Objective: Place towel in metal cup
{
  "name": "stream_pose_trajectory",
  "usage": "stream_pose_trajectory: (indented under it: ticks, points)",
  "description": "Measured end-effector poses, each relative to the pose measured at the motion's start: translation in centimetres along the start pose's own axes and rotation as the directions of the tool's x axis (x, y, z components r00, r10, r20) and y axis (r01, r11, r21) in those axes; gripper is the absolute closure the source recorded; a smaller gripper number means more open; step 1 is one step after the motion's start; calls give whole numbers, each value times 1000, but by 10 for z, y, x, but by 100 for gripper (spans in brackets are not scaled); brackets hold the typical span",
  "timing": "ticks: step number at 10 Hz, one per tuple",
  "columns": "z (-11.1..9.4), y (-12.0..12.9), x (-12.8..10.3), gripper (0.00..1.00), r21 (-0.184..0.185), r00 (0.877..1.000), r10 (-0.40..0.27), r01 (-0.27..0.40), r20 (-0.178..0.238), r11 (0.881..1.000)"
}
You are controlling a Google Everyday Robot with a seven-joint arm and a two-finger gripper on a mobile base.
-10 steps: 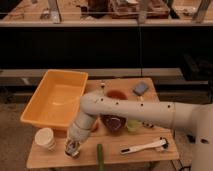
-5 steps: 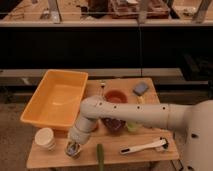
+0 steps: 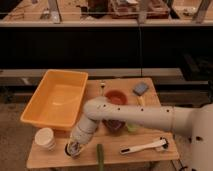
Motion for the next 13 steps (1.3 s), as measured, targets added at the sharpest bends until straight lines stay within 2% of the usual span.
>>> stream_pose_trajectory:
  ticks: [1,4,5,9,13]
  points:
    - [0,-2,-2,48,6,1000,-4,4,1,1000]
    - [0,-2,-2,23,17,1000,-3,3,11,1000]
    - [0,-3,-3,20,19,1000,-2,1,17,1000]
    - [0,-6,-8,20,29,999,-8,6,44,1000]
    - [-5,-12,-8,20,25,999,-3,2,48,1000]
